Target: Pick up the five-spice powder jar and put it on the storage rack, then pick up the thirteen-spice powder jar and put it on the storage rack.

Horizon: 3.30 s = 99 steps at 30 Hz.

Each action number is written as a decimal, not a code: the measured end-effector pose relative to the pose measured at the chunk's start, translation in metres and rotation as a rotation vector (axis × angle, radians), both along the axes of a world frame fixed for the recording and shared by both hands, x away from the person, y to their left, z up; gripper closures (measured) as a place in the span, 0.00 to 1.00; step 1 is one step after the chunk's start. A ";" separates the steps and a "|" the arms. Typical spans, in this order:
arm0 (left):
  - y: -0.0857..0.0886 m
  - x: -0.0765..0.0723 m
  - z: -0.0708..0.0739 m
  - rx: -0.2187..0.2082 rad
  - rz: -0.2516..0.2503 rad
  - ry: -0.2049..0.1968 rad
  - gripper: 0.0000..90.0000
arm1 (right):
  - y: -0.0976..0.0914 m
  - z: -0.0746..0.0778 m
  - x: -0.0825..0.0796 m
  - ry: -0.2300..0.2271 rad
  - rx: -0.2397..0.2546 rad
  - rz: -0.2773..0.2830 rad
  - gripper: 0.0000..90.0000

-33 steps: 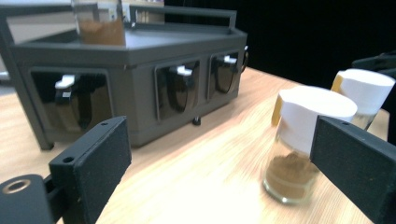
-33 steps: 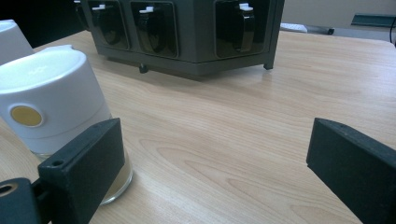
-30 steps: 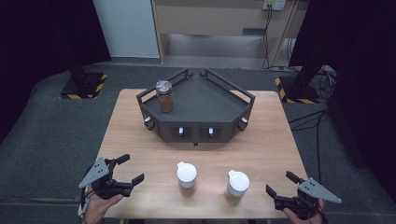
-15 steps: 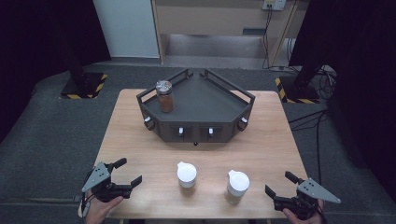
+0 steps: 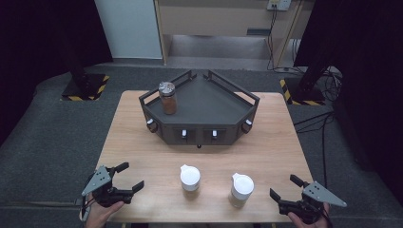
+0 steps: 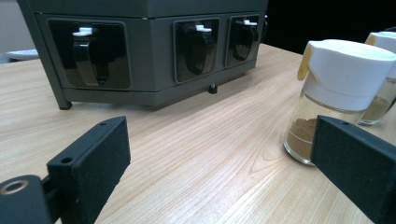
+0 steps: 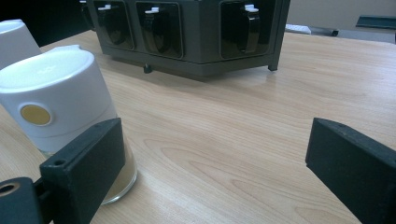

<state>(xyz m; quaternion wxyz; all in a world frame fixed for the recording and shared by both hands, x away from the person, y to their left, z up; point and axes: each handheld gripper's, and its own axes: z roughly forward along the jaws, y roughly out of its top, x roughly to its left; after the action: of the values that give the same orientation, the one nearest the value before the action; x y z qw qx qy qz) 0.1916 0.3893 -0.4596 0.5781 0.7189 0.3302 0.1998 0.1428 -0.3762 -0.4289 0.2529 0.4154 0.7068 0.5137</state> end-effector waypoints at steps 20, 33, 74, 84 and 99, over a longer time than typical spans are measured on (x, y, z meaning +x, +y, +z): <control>0.000 0.002 0.000 -0.002 -0.010 0.012 0.04 | 0.001 0.002 -0.002 -0.018 0.002 -0.010 0.05; -0.001 0.003 0.001 0.005 -0.014 0.025 0.04 | 0.002 0.026 -0.004 -0.037 0.051 0.005 0.04; -0.002 0.005 0.002 0.011 -0.029 0.039 0.03 | 0.117 0.098 0.059 0.023 -0.039 0.340 0.05; -0.001 0.005 0.002 0.003 -0.025 0.043 0.02 | 0.141 0.093 0.077 0.061 -0.030 0.382 0.05; 0.000 0.005 0.001 -0.006 -0.018 0.047 0.01 | 0.184 0.085 0.089 0.091 -0.083 0.439 0.06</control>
<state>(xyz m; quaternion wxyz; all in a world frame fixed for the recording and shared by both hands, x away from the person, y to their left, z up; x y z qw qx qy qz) 0.1965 0.3892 -0.4586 0.5740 0.7248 0.3378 0.1765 0.2323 -0.1921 -0.3440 0.1197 0.2636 0.8113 0.5079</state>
